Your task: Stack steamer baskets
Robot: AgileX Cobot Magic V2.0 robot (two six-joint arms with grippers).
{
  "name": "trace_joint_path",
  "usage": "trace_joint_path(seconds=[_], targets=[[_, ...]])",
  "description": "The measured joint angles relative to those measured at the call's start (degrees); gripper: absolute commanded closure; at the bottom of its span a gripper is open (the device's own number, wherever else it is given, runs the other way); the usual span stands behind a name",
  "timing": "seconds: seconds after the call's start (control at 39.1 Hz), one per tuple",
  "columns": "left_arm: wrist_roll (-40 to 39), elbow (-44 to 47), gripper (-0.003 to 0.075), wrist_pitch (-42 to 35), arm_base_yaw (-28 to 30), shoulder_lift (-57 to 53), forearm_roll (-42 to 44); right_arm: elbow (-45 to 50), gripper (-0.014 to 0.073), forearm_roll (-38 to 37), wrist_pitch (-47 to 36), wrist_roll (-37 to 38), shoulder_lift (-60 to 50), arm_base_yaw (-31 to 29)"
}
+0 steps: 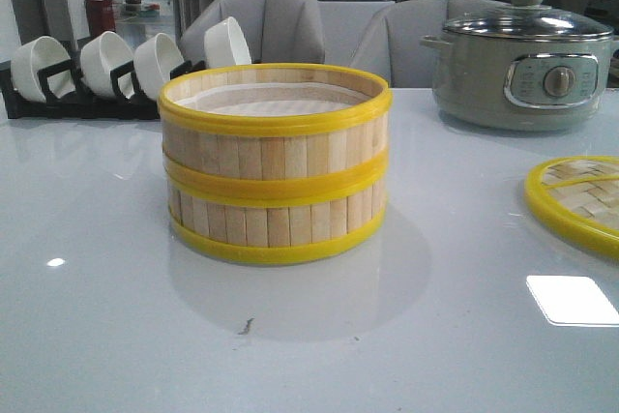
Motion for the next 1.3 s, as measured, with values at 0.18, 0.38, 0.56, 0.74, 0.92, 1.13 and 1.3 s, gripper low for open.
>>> trace_joint_path(seconds=[0.18, 0.38, 0.56, 0.74, 0.92, 1.13, 1.3], targets=[[0.0, 0.0, 0.0629, 0.0, 0.0, 0.0, 0.0, 0.0, 0.0181, -0.8, 1.6, 0.0, 2.4, 0.0], [0.0, 0.0, 0.0629, 0.0, 0.0, 0.0, 0.0, 0.0, 0.0182, -1.5, 2.0, 0.0, 5.9, 0.0], [0.0, 0.0, 0.0629, 0.0, 0.0, 0.0, 0.0, 0.0, 0.0182, -2.3, 2.0, 0.0, 8.3, 0.0], [0.0, 0.0, 0.0629, 0.0, 0.0, 0.0, 0.0, 0.0, 0.0182, -3.9, 2.0, 0.0, 10.4, 0.0], [0.0, 0.0, 0.0629, 0.0, 0.0, 0.0, 0.0, -0.8, 0.0182, -8.1, 0.3, 0.0, 14.2, -0.5], [0.0, 0.0, 0.0629, 0.0, 0.0, 0.0, 0.0, -6.9, 0.0182, -9.8, -0.1, 0.0, 24.2, -5.3], [0.0, 0.0, 0.0629, 0.0, 0.0, 0.0, 0.0, -13.7, 0.0182, -10.1, 0.0, 0.0, 33.8, -8.6]])
